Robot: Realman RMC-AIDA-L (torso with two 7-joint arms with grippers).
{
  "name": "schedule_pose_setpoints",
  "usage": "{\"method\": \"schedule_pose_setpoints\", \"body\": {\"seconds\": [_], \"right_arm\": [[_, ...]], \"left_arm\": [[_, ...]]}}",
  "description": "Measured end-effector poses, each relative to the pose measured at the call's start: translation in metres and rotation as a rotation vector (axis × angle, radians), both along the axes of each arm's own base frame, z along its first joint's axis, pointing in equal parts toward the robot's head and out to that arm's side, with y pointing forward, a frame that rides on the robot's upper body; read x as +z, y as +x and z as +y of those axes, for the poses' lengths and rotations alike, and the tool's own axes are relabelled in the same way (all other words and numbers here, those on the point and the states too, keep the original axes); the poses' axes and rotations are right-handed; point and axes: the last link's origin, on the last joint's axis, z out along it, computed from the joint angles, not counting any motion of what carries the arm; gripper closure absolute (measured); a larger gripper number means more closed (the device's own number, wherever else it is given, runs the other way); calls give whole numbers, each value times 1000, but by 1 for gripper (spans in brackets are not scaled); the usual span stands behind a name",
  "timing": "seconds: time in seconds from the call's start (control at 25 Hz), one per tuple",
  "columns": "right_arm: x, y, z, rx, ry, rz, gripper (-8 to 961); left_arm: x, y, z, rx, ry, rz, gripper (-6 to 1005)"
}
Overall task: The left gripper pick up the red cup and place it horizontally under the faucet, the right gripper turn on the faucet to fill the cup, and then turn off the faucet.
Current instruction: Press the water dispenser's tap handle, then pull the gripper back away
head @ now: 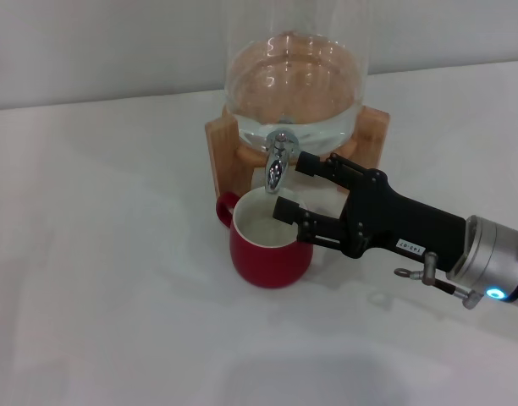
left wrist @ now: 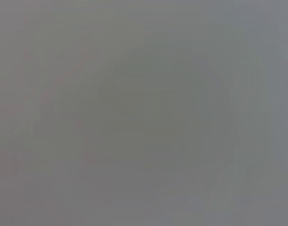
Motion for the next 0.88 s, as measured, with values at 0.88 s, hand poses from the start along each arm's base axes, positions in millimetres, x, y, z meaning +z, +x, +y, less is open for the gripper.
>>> {"method": "schedule_pose_setpoints", "body": {"seconds": [0.88], "right_arm": [[2, 2, 3, -15, 10, -4, 100]], "left_arm": [[0, 0, 0, -1, 1, 0, 115]]}}
